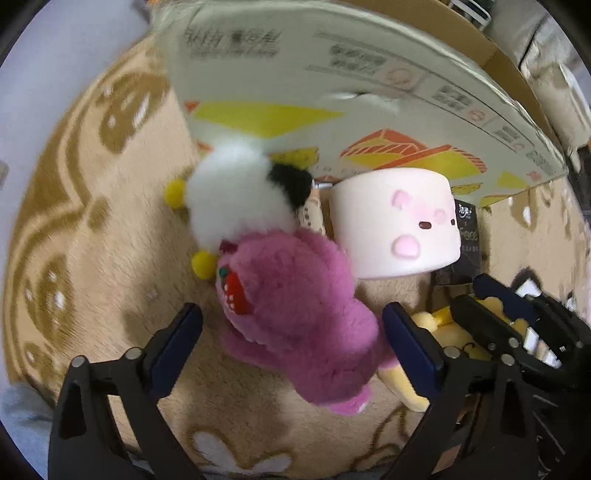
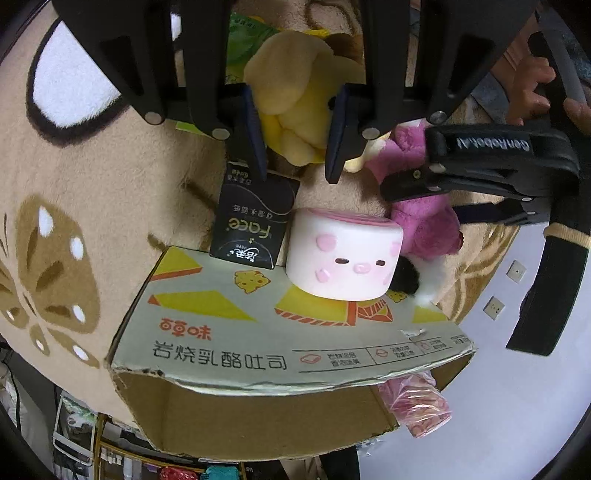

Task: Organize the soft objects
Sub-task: 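Grasp the pink plush bear with the left tool while the right tool grasps the yellow plush dog, then lift the bear and yellow dog over the box and release both inside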

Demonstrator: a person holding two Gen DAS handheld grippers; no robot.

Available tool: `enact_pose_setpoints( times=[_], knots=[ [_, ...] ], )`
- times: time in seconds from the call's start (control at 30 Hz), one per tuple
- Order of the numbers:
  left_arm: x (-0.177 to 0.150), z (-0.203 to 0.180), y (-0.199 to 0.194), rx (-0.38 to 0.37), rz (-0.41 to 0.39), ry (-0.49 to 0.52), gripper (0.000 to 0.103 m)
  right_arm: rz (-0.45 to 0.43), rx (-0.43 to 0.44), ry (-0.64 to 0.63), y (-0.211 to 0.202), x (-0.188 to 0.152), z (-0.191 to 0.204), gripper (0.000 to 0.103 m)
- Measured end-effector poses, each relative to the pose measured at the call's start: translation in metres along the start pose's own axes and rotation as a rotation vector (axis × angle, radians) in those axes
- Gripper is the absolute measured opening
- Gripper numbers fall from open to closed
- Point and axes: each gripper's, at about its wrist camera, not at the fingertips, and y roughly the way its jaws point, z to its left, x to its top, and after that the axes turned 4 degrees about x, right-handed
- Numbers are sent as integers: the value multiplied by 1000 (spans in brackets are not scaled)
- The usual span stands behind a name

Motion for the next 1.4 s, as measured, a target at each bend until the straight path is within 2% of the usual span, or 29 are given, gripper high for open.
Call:
enact_pose_setpoints(
  times=[0.07, 0.13, 0.17, 0.23, 0.4, 0.53, 0.67, 0.77, 0.9, 1.03, 1.2, 1.4],
  knots=[
    [1, 4, 1, -14, 4, -12, 90, -1, 7, 11, -2, -1, -4, 32],
    [0, 3, -1, -10, -14, 1, 81, -8, 11, 13, -4, 0, -8, 28],
    [0, 0, -2, -10, -20, 12, 81, -11, 10, 9, -5, 0, -7, 27],
    [-4, -7, -6, 22, -47, 44, 76, -24, 13, -2, -8, 1, -7, 23],
    [-7, -10, -10, 55, -82, 58, 72, -59, 15, -21, -16, 4, -3, 18],
    [-12, -12, -17, 126, -129, 81, 71, -84, 8, -39, -24, 7, 1, 16],
    [-21, -13, -27, 167, -172, 93, 70, -119, -4, -64, -34, 5, 8, 15],
    [-29, -10, -43, 224, -238, 97, 70, -153, -7, -77, -43, 5, 11, 13],
    [-40, -6, -66, 233, -318, 73, 70, -219, -5, -81, -61, 5, 12, 11],
    [-53, -20, -89, 261, -407, 64, 70, -296, -6, -81, -82, 7, 14, 11],
    [-67, -29, -114, 328, -536, 57, 70, -382, -12, -75, -110, 11, 17, 10],
    [-69, -29, -137, 392, -670, 58, 71, -484, -18, -56, -143, 22, 20, 10]
  ],
)
